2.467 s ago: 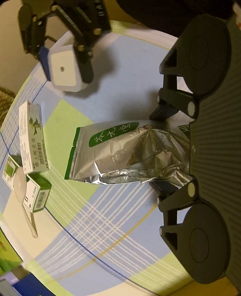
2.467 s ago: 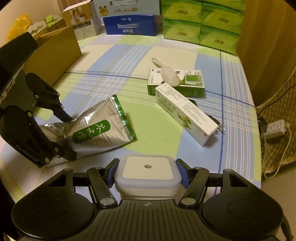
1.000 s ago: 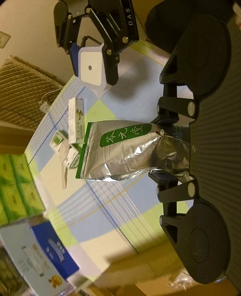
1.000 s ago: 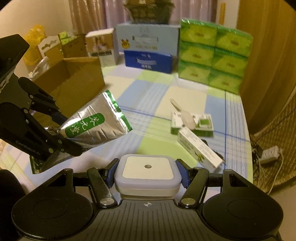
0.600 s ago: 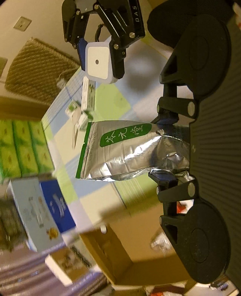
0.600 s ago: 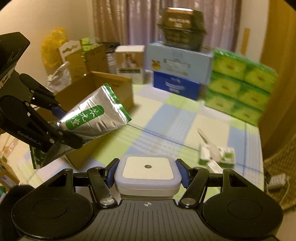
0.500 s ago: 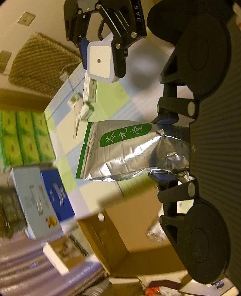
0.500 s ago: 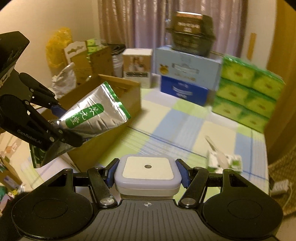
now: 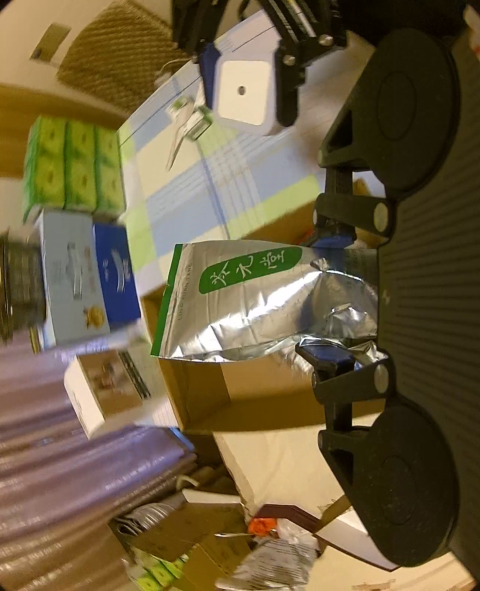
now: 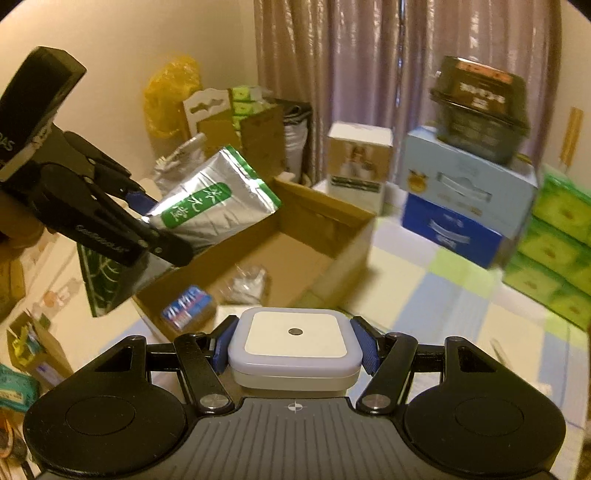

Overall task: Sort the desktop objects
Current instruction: 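Carry tea pouch with left tool while right tool carries night light to cardboard box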

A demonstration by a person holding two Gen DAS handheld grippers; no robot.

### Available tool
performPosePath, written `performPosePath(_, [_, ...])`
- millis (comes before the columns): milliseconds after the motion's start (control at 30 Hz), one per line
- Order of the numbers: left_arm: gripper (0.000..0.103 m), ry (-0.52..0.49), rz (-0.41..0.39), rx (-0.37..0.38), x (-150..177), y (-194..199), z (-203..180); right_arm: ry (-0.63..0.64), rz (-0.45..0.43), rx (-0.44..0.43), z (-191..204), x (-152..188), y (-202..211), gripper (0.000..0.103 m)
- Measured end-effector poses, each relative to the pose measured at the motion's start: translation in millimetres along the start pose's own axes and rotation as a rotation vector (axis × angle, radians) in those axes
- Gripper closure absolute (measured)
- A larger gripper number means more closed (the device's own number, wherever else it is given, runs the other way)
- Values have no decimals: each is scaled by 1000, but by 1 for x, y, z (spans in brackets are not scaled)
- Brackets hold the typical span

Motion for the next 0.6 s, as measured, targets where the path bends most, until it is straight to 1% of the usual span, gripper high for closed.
performPosePath(167, [59, 55, -11, 7, 0, -15, 26, -14, -8, -17, 7, -12, -27, 41])
performPosePath(400, [59, 128, 10, 40, 6, -56, 50, -8, 25, -43, 12, -14, -63, 41])
performPosePath(533, [58, 126, 29, 41, 9, -75, 57, -8, 36, -57, 14, -16, -79, 41])
performPosePath(600, [55, 137, 27, 40, 11, -80, 60, -3, 46, -64, 14, -17, -88, 41])
Point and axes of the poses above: each gripper's, at about its wrist camera, not at the fingertips, and y roughly against the way its jaws point, z to its left, x to its underside, the point moved 1 cm from there along -y, roughly the way its jaws point, and after that the axes turned 4 degrees about -y, right-handed, at the moved point
